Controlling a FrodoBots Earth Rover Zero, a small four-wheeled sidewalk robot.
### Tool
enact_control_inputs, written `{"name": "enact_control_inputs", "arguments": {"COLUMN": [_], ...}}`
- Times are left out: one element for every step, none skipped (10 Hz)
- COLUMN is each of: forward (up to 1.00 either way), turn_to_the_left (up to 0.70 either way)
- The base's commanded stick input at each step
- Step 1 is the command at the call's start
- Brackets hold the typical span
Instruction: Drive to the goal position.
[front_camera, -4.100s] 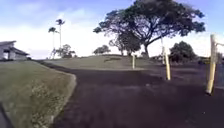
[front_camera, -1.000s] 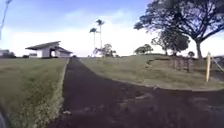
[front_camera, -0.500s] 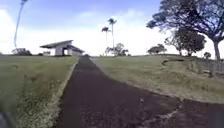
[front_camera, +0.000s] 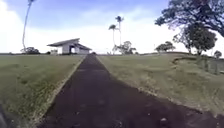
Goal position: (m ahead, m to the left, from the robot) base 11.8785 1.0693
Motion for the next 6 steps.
{"name": "enact_control_inputs", "arguments": {"forward": [1.00, 1.00, 1.00, 1.00, 1.00, 1.00], "turn_to_the_left": [0.27, 0.27, 0.27, 0.23, 0.00, 0.00]}}
